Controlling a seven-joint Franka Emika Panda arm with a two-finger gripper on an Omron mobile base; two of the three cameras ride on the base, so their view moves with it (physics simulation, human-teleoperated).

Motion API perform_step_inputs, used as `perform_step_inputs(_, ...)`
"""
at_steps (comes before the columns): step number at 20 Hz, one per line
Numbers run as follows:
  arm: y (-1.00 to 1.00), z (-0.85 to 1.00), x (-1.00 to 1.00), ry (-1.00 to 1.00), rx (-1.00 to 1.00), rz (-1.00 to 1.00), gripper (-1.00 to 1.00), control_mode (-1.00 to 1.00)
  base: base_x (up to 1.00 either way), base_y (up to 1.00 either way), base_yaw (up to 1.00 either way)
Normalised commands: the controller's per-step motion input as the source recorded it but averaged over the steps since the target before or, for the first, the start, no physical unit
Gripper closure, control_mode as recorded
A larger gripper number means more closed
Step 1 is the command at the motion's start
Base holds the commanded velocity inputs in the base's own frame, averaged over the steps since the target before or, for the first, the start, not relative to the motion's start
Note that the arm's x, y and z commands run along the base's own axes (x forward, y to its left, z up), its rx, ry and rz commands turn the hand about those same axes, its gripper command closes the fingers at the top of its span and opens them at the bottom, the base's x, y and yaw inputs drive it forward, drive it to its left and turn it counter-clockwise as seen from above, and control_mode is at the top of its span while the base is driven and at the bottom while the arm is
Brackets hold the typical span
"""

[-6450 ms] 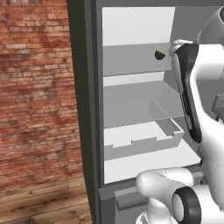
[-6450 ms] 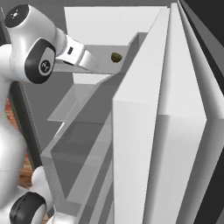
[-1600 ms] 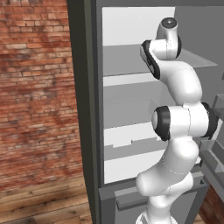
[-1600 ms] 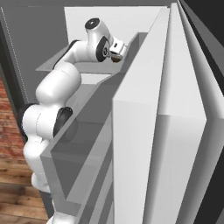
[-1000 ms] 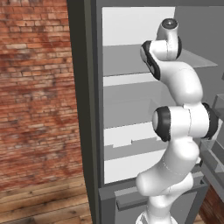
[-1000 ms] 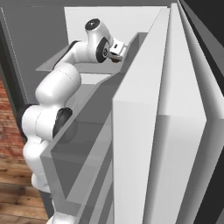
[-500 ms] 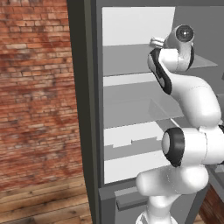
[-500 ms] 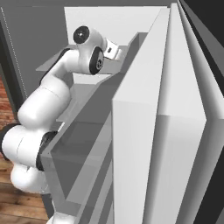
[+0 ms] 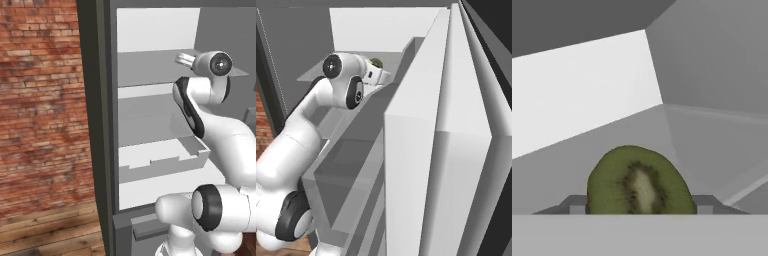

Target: Pick up both kiwis from the fridge and place them inside the tupperware on the counter.

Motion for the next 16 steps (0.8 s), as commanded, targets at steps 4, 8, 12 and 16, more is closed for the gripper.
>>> perform_step_inputs(4, 0.16, 0.61, -0.61, 0.42, 0.00, 0.00, 1.00, -1.00, 0.00, 0.00, 0.00)
perform_step_inputs(8, 0.18, 0.28, -0.69, 0.31, 0.00, 0.00, 1.00, -1.00, 0.00, 0.00, 0.00)
perform_step_inputs(12, 0.18, 0.00, -0.93, 0.00, 0.00, 0.00, 1.00, -1.00, 0.00, 0.00, 0.00)
perform_step_inputs(16, 0.15, -0.02, -1.00, 0.00, 0.00, 0.00, 1.00, -1.00, 0.00, 0.00, 0.00)
